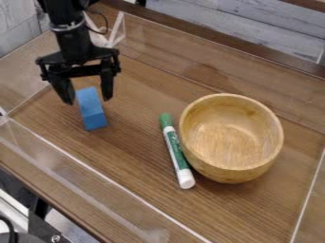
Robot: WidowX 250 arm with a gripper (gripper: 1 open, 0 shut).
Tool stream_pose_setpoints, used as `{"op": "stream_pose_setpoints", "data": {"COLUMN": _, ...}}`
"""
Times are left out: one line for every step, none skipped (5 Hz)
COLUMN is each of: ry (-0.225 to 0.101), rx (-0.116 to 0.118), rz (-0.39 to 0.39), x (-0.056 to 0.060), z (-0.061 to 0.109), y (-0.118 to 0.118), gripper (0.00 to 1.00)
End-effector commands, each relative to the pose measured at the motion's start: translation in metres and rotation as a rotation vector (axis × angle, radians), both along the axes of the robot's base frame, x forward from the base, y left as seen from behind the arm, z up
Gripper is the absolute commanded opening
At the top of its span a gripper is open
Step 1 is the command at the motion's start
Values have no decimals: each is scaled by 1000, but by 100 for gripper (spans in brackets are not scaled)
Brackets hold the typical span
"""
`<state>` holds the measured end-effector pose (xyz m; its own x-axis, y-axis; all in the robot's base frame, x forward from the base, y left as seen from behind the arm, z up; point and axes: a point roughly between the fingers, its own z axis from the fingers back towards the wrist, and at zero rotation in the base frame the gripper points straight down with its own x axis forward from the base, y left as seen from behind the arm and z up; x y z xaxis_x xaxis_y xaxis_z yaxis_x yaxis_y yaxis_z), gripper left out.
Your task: Put the blue block in the brown bowl
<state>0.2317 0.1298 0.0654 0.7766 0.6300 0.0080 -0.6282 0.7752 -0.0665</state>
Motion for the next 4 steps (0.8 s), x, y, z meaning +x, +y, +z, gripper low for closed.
{"op": "stream_pose_setpoints", "data": {"ry": -34, "rx": 13, "rz": 27, "x": 4, "z": 0, "y": 7, "gripper": 100}}
{"op": "stream_pose_setpoints", "data": {"ry": -32, "rx": 14, "rz": 36, "x": 4, "z": -3, "y": 7, "gripper": 100}}
{"op": "stream_pose_setpoints", "data": {"ry": -30, "rx": 14, "rz": 42, "x": 4, "z": -6, "y": 7, "gripper": 100}}
{"op": "stream_pose_setpoints", "data": {"ry": -26, "rx": 12, "rz": 49, "x": 4, "z": -7, "y": 7, "gripper": 100}}
